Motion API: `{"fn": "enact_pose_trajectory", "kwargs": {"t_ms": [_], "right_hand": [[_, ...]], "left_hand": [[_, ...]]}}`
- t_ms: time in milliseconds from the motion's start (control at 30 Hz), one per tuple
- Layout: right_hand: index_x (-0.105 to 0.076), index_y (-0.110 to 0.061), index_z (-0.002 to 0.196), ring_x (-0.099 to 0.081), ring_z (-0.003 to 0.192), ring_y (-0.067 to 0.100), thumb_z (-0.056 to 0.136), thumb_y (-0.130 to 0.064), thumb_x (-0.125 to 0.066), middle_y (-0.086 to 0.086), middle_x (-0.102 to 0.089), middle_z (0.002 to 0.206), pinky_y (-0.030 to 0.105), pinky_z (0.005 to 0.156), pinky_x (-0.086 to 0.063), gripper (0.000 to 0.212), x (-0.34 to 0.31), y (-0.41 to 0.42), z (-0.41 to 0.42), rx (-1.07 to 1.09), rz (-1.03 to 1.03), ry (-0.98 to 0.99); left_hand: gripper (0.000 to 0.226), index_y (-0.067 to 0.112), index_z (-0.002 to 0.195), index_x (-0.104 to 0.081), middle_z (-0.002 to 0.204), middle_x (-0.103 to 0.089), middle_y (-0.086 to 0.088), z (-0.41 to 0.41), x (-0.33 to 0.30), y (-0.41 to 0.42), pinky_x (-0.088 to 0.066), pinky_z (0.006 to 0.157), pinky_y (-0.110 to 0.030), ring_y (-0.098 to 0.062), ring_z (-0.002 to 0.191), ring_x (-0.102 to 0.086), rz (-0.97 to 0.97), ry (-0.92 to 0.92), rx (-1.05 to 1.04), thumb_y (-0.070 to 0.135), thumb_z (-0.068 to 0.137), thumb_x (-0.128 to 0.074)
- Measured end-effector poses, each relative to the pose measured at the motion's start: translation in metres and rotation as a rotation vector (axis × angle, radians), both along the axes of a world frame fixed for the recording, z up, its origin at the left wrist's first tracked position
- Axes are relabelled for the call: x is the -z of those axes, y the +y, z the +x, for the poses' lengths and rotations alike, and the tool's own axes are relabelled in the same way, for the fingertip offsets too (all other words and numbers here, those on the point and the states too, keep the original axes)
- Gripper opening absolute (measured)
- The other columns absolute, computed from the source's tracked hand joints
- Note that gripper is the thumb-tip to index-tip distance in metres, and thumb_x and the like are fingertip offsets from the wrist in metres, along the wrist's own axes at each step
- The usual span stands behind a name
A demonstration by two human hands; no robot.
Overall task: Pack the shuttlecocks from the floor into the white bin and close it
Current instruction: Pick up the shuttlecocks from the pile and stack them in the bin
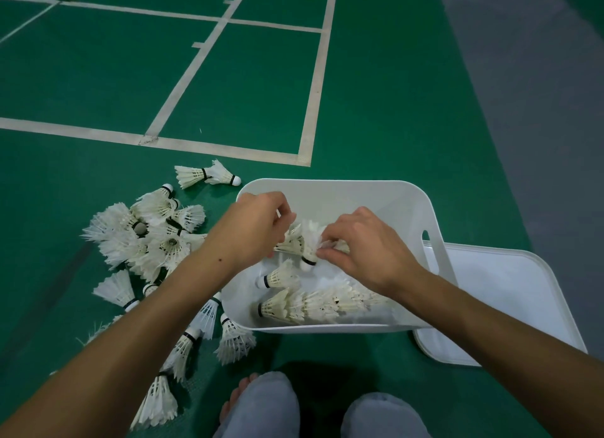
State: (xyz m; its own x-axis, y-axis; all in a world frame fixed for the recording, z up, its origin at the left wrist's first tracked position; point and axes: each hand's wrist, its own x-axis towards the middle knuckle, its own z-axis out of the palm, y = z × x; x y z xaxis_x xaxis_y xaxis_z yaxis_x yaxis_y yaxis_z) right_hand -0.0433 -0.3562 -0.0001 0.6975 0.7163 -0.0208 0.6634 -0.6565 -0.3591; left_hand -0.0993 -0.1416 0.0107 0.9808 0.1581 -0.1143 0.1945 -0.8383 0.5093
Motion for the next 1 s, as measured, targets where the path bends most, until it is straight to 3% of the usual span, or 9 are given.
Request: {"fn": "enact_pose_trajectory", "kwargs": {"t_ms": [100,167,267,433,633,767,900,1000], "right_hand": [[-0.077,-0.031,0.098,-0.068,0.084,0.015,0.097,-0.040,-0.067,-0.013,-0.074,0.090,0.037,0.072,-0.058,0.014,0.016,-0.001,0.005,0.205,-0.054,0.153],[-0.077,-0.030,0.092,-0.069,0.077,0.016,0.094,-0.037,-0.068,-0.012,-0.074,0.085,0.038,0.073,-0.060,0.011,0.027,0.005,0.006,0.266,-0.106,0.229],[-0.077,-0.028,0.085,-0.070,0.070,0.012,0.093,-0.033,-0.070,-0.010,-0.075,0.080,0.036,0.070,-0.062,0.011,0.041,0.016,0.003,0.295,-0.132,0.304],[-0.082,-0.018,0.091,-0.072,0.072,0.015,0.095,-0.021,-0.070,-0.001,-0.078,0.083,0.028,0.064,-0.054,0.012,0.052,0.031,-0.001,0.266,-0.150,0.379],[-0.083,-0.017,0.091,-0.072,0.078,0.014,0.093,-0.018,-0.073,-0.002,-0.079,0.089,0.022,0.058,-0.047,0.010,0.065,0.030,-0.004,0.298,-0.134,0.496],[-0.083,-0.011,0.098,-0.073,0.090,0.018,0.093,-0.013,-0.073,0.003,-0.080,0.102,0.025,0.070,-0.053,0.011,0.070,0.030,-0.003,0.324,-0.100,0.614],[-0.078,-0.009,0.121,-0.068,0.112,0.019,0.096,-0.003,-0.069,0.005,-0.074,0.129,0.024,0.083,-0.051,0.027,0.075,0.039,-0.001,0.334,-0.095,0.694],[-0.076,-0.010,0.125,-0.067,0.118,0.020,0.097,0.003,-0.064,0.004,-0.071,0.133,0.025,0.090,-0.052,0.034,0.080,0.043,0.001,0.326,-0.110,0.712]], "left_hand": [[0.017,0.016,0.090,-0.071,0.079,-0.076,-0.001,0.007,0.017,-0.005,-0.062,0.063,-0.033,-0.009,0.056,-0.074,0.096,0.214,0.149,0.017,0.103,-0.061],[0.008,0.010,0.104,-0.073,0.094,-0.076,-0.008,0.012,0.030,-0.010,-0.062,0.070,-0.035,-0.019,0.069,-0.077,0.194,0.394,0.242,0.013,0.098,-0.068],[0.029,0.003,0.121,-0.068,0.094,-0.076,-0.015,0.017,0.051,-0.014,-0.063,0.065,-0.036,-0.024,0.066,-0.074,0.282,0.543,0.312,0.007,0.092,-0.073],[0.039,0.008,0.128,-0.067,0.104,-0.074,-0.014,0.024,0.074,-0.008,-0.068,0.067,-0.041,-0.025,0.072,-0.079,0.268,0.601,0.292,0.002,0.090,-0.073],[0.045,0.015,0.133,-0.064,0.114,-0.073,-0.012,0.025,0.081,-0.003,-0.068,0.074,-0.042,-0.025,0.081,-0.079,0.213,0.619,0.270,0.000,0.092,-0.071],[0.045,0.015,0.132,-0.067,0.117,-0.072,-0.011,0.026,0.083,-0.003,-0.067,0.075,-0.040,-0.026,0.084,-0.078,0.194,0.605,0.271,-0.003,0.091,-0.070],[0.051,0.019,0.137,-0.066,0.125,-0.068,-0.009,0.027,0.084,-0.005,-0.066,0.075,-0.035,-0.026,0.090,-0.077,0.186,0.590,0.276,-0.006,0.092,-0.065],[0.050,0.019,0.137,-0.065,0.129,-0.067,-0.007,0.026,0.082,-0.006,-0.060,0.079,-0.034,-0.027,0.100,-0.072,0.193,0.571,0.279,-0.006,0.094,-0.060]]}}
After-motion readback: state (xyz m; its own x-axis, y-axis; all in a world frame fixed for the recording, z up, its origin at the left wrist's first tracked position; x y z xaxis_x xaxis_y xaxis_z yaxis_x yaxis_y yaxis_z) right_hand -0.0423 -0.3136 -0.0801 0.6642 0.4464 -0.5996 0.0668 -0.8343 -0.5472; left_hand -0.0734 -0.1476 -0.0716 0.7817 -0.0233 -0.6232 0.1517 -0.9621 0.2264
